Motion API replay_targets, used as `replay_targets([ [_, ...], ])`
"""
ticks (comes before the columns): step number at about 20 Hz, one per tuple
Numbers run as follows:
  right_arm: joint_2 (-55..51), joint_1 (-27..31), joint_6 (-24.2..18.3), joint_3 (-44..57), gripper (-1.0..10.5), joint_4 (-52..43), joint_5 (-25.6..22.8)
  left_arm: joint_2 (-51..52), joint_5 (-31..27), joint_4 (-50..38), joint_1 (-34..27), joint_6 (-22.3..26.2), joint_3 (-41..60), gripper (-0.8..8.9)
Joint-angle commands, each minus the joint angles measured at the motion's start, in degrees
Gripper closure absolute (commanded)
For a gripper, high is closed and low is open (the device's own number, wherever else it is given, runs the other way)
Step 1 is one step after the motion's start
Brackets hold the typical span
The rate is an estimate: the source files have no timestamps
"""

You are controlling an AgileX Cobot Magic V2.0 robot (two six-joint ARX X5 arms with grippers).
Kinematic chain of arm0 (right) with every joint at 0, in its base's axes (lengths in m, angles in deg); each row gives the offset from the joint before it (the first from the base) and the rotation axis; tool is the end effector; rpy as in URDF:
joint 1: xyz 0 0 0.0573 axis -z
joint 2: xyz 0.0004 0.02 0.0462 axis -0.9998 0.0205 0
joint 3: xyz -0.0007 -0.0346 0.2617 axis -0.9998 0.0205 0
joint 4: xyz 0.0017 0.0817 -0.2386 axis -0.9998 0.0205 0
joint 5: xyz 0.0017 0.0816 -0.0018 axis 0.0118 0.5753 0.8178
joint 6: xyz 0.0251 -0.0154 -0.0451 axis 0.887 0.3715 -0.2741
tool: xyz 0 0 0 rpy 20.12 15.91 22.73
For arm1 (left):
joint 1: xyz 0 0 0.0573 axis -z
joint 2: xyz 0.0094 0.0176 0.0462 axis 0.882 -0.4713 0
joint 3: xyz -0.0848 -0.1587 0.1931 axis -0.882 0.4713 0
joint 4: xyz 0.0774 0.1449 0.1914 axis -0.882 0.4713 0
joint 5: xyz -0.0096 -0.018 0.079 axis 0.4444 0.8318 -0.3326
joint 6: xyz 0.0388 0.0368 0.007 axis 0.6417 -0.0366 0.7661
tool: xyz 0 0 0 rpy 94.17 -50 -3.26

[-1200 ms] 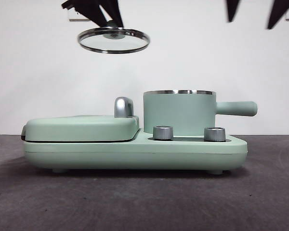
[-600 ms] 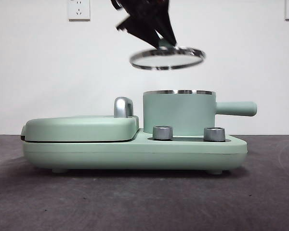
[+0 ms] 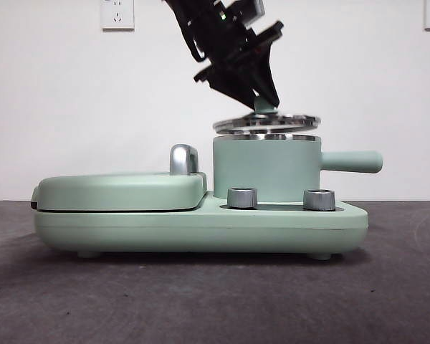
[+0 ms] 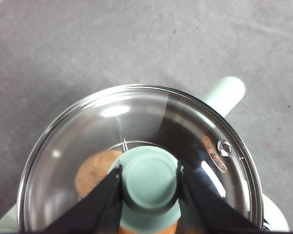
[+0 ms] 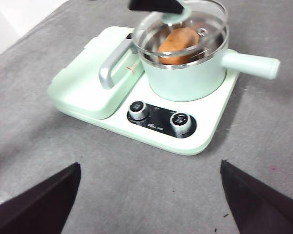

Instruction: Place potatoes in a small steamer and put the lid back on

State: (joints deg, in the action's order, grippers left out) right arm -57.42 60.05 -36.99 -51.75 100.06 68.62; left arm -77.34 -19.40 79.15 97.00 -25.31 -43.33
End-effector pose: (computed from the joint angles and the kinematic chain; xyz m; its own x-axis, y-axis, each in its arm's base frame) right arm 0.0562 0.0349 0.3285 0.7224 0.5372 -0.4354 -0.4568 0.8434 0.2829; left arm 0.3900 -0.2842 0.3235 0.4168 -0.6359 -0.6496 0.8064 0.5885 -0.0587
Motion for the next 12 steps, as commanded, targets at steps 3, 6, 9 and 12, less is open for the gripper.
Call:
replay_targets([
  [3,0.2,-0.3,1.3,-0.3,4.9,-0.6,0.4,-1.6,0.2,-3.3,0.3,-0.2,-1.8,8.08],
  [6,0.2,-0.3,1.5,-0.3,4.9,-0.6,0.4,-1.6,0.0,-2.9,0.2,-0.3,-1.8,8.08],
  [9,0.2,-0.3,1.7,-0.3,4.9,-0.6,0.4,-1.6,0.0,-1.5,0.2,-0.2,-1.8,8.08],
  [12,0.2,-0.3,2.4,-0.3,4.9,-0.6,0.4,-2.1,-0.2,-1.2,0.2,-0.3,-1.8,8.08],
])
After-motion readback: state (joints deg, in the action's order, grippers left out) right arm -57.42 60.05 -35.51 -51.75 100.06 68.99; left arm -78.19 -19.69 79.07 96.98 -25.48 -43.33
